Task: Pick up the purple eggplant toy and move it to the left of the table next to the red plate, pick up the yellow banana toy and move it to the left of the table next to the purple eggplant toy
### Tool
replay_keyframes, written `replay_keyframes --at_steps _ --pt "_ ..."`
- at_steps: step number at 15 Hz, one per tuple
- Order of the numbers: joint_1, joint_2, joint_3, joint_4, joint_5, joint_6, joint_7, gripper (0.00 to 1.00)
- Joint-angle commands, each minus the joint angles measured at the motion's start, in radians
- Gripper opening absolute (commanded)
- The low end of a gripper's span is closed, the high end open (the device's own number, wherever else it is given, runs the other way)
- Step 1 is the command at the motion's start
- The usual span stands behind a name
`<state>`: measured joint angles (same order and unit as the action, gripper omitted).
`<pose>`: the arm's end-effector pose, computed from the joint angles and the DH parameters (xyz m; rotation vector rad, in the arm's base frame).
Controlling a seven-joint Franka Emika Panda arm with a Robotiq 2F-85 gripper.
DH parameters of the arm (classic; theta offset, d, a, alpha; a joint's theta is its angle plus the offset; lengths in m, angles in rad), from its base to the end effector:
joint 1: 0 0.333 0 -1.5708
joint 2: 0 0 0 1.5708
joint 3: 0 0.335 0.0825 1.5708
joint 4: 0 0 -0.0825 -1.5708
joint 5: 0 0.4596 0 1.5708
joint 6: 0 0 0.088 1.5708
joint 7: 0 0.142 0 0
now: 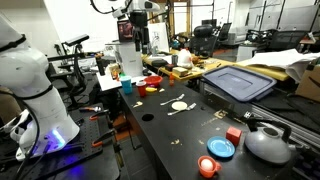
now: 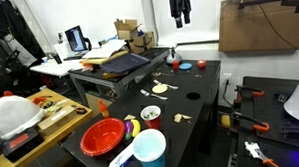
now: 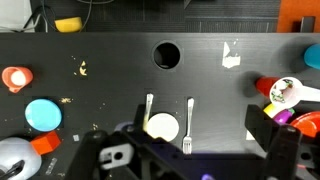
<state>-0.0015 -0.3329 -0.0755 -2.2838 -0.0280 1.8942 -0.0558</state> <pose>0.5041 -0.0423 0.4354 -3.1382 0.0105 0.0902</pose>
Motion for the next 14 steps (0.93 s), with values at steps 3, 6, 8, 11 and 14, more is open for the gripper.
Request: replay_keyframes --at_steps 3,6,8,11,14 --pt "-0.013 -0.116 -0.051 -0.079 0.08 0.048 -0.136 1.0" --pt "-0.016 -0.153 -0.082 -0.102 0.116 0.054 -0.195 1.0" --pt "-0.018 -0.166 -0.093 -0.112 0.132 0.047 -0.21 1.0" --pt "-0.024 -0.132 -0.082 -0.086 0.11 0.026 -0.183 1.0" --pt "-0.025 -0.133 -0.081 -0.096 0.11 0.029 -0.183 1.0"
